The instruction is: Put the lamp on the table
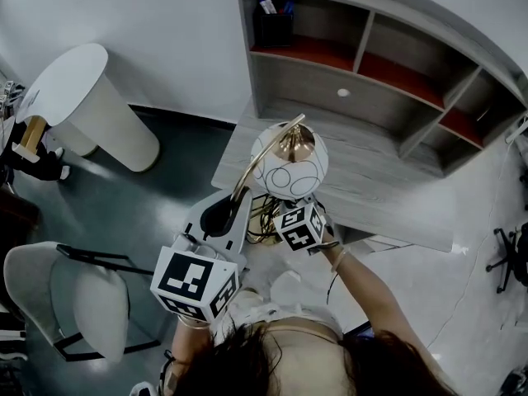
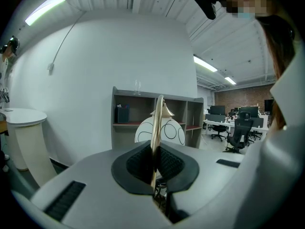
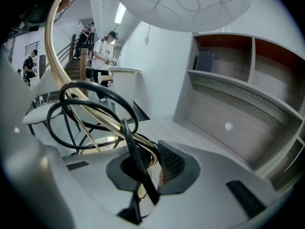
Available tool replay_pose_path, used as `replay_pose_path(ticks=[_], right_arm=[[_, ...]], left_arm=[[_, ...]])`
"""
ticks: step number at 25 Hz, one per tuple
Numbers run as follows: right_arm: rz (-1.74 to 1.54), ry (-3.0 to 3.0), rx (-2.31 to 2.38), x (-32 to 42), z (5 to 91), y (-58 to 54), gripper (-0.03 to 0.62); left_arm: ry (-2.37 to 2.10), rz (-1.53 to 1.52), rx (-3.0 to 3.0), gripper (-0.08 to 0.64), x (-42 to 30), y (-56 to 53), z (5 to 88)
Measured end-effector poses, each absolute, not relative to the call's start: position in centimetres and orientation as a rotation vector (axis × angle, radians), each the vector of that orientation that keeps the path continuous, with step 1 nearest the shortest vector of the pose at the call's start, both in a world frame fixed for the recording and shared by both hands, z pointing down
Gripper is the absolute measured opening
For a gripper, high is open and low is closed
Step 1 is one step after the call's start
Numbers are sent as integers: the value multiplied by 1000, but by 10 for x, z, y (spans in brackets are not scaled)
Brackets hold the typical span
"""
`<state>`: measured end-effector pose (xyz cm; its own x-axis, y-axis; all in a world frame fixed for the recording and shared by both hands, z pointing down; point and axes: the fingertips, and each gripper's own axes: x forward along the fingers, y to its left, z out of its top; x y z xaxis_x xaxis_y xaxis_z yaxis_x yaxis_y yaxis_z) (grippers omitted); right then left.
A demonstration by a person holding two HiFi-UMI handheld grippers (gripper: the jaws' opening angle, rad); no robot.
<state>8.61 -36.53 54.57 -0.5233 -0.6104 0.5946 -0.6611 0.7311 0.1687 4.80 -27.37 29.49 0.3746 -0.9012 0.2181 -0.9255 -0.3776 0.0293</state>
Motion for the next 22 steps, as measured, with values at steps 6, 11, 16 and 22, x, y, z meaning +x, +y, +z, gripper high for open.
replay_pose_path(ticks=[6, 11, 16, 22], right_arm=[[109, -2282, 955, 107, 549, -375, 51], [123, -2274, 973, 119, 552, -381, 51], [137, -2261, 1012, 128, 553, -393, 51], [162, -2228, 1083, 141, 556, -418, 51]], left_arm=[[-1657, 248, 2475, 9, 69, -284, 299], [-1634, 257, 2488, 9, 81, -291, 301], [-1588, 264, 2523, 9, 88, -305, 301], [-1499, 272, 2579, 9, 96, -333, 304]])
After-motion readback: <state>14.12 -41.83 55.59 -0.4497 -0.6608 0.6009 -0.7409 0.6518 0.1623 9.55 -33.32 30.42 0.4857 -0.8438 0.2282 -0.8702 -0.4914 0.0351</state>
